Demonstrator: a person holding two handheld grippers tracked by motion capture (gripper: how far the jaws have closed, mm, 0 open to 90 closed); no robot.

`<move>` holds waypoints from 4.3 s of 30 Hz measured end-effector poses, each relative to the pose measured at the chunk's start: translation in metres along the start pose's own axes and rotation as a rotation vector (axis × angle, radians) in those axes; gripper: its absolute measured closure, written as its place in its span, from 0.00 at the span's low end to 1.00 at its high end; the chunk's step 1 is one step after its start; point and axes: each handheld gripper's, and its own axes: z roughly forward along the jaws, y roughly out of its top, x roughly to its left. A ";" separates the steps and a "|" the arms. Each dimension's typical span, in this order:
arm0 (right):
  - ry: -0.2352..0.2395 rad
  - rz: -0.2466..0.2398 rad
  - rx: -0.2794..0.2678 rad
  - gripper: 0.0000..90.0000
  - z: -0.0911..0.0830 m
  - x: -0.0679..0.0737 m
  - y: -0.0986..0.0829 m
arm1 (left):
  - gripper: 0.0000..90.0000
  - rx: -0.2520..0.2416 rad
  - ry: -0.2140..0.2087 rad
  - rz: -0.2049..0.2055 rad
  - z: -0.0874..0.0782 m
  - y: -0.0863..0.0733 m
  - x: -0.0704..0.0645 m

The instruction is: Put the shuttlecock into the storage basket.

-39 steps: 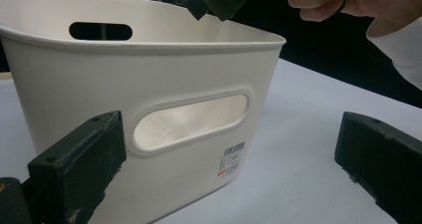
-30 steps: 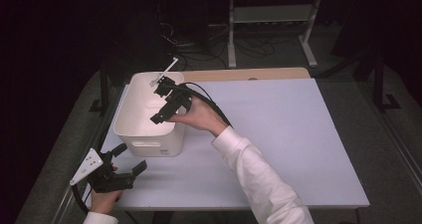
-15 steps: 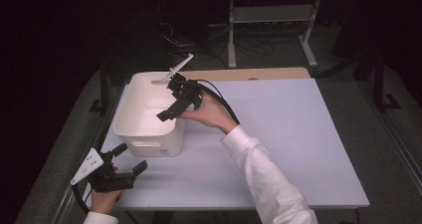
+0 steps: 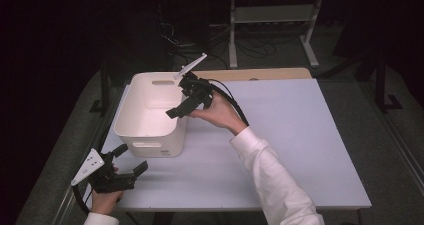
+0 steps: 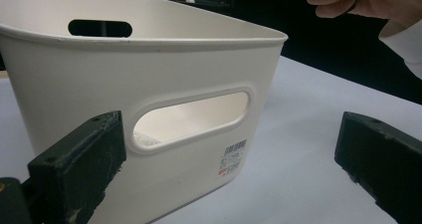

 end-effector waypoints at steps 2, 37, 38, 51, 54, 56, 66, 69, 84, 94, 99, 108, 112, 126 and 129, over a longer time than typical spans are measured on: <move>-0.001 0.014 -0.004 0.00 -0.003 -0.001 -0.002 | 0.00 0.000 0.000 -0.001 0.000 0.000 0.000; -0.032 0.066 -0.019 0.00 -0.027 -0.017 -0.040 | 0.00 -0.008 0.004 -0.009 0.000 0.000 -0.001; -0.033 0.070 -0.017 0.00 -0.027 -0.017 -0.041 | 0.00 -0.009 0.004 -0.010 0.000 0.000 -0.001; -0.018 0.105 -0.040 0.00 -0.037 -0.017 -0.054 | 0.00 0.000 0.010 -0.006 -0.001 0.000 0.000; -0.003 0.103 -0.053 0.04 -0.041 -0.018 -0.059 | 0.00 -0.003 0.008 -0.007 -0.001 0.000 -0.001; -0.004 0.102 -0.051 0.04 -0.043 -0.019 -0.062 | 0.00 -0.009 0.004 -0.009 0.000 0.000 -0.001; -0.034 0.106 -0.050 0.00 -0.052 -0.021 -0.076 | 0.00 0.000 0.009 -0.001 -0.001 0.000 -0.001; -0.052 0.097 -0.063 0.00 -0.057 -0.023 -0.082 | 0.00 -0.003 0.008 -0.001 0.000 0.000 -0.001; -0.082 0.123 -0.124 0.00 -0.077 -0.029 -0.108 | 0.00 -0.007 0.009 -0.014 0.000 0.000 -0.002; -0.110 0.120 -0.174 0.00 -0.088 -0.027 -0.119 | 0.00 -0.009 0.006 -0.015 0.000 0.000 -0.002; -0.124 0.112 -0.191 0.00 -0.091 -0.028 -0.125 | 0.00 -0.008 0.007 -0.014 0.000 0.000 -0.002; -0.155 0.122 -0.214 0.00 -0.099 -0.029 -0.140 | 0.00 -0.008 0.010 -0.013 0.000 0.000 -0.002; -0.160 0.118 -0.229 0.00 -0.105 -0.030 -0.148 | 0.00 -0.010 0.005 -0.014 0.000 0.000 -0.002; -0.205 0.112 -0.300 0.00 -0.120 -0.030 -0.172 | 0.00 -0.010 0.008 -0.017 0.000 0.000 -0.002; -0.216 0.114 -0.295 0.00 -0.122 -0.031 -0.175 | 0.00 -0.008 0.011 -0.018 -0.001 -0.001 -0.002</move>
